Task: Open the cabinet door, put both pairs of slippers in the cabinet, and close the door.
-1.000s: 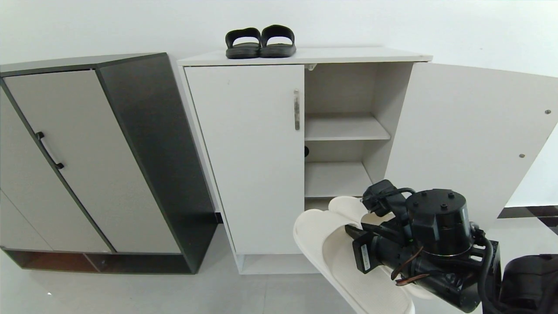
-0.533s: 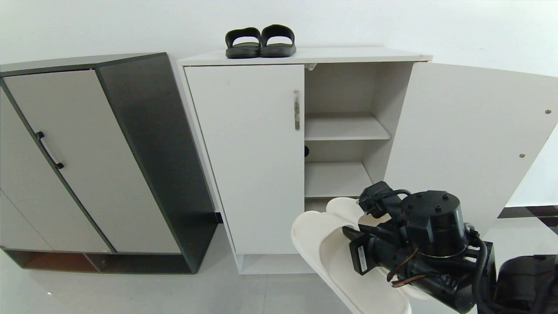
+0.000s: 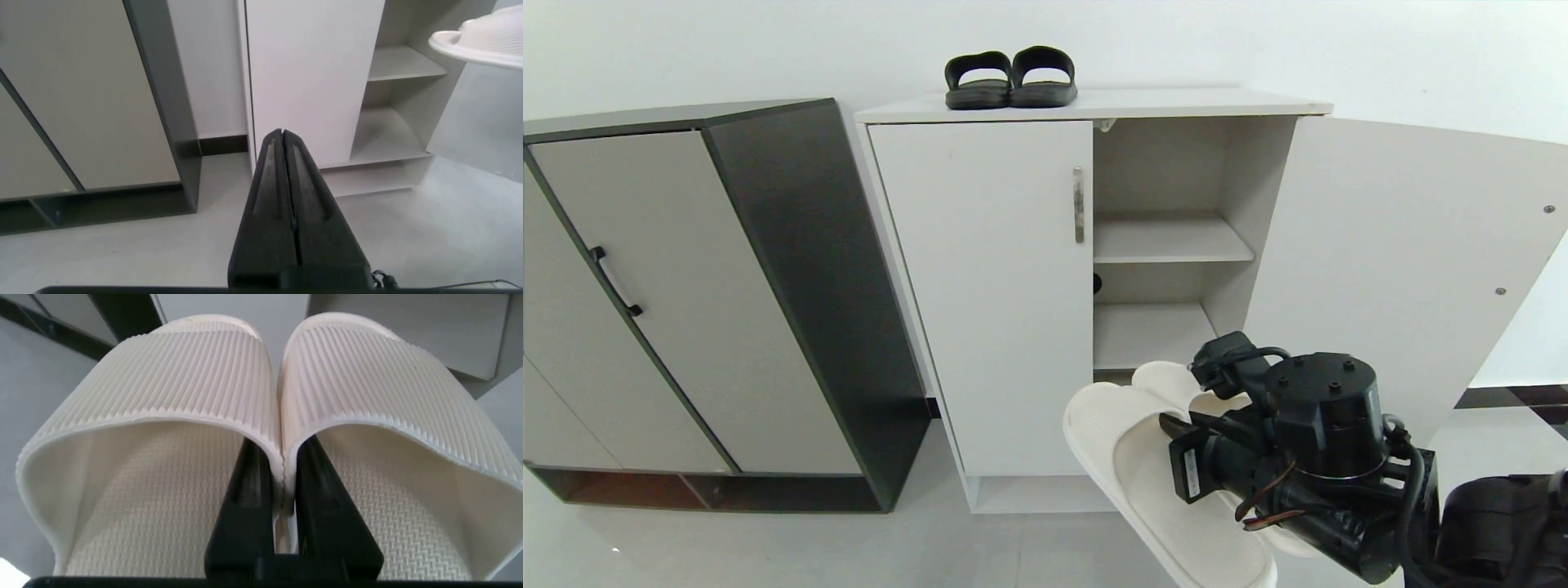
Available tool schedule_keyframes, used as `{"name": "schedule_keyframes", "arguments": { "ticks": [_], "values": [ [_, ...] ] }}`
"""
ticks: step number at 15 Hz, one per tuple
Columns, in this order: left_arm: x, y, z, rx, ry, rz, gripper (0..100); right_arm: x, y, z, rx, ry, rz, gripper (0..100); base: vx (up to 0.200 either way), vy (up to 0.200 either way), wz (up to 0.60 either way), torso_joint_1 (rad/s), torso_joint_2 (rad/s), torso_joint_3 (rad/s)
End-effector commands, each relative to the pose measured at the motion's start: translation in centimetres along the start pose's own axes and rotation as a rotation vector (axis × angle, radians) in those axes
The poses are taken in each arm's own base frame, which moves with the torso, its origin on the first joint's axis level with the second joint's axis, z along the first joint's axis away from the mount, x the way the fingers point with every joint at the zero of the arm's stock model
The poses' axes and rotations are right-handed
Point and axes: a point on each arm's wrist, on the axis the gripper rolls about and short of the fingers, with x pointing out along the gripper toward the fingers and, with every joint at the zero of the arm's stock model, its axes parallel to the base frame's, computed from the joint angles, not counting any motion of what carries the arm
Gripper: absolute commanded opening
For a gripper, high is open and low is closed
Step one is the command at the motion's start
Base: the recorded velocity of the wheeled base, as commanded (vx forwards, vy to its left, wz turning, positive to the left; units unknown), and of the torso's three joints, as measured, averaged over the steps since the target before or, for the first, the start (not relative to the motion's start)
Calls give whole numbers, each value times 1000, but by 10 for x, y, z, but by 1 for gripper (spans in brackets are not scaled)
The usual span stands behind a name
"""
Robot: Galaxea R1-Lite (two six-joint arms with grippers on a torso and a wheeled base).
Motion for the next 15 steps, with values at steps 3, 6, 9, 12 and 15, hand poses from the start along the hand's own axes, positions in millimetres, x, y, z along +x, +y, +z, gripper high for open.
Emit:
{"name": "schedule_keyframes", "arguments": {
  "ticks": [3,6,9,12,15],
  "values": [
    [0,0,0,0,3,0,0,10,8,-9,-14,28,-5,0,0,-200,0,4,4,2],
    [0,0,0,0,3,-1,0,17,9,-10,12,34,-20,0,0,-200,0,4,4,2],
    [0,0,0,-4,3,0,0,26,12,-14,32,44,-31,0,0,-67,0,1,2,-1],
    [0,0,0,-3,3,2,0,50,19,-13,102,25,-100,0,0,0,0,0,0,0],
    [0,0,0,-1,3,3,0,82,29,-29,126,37,-176,0,0,0,0,0,0,0]
  ]
}}
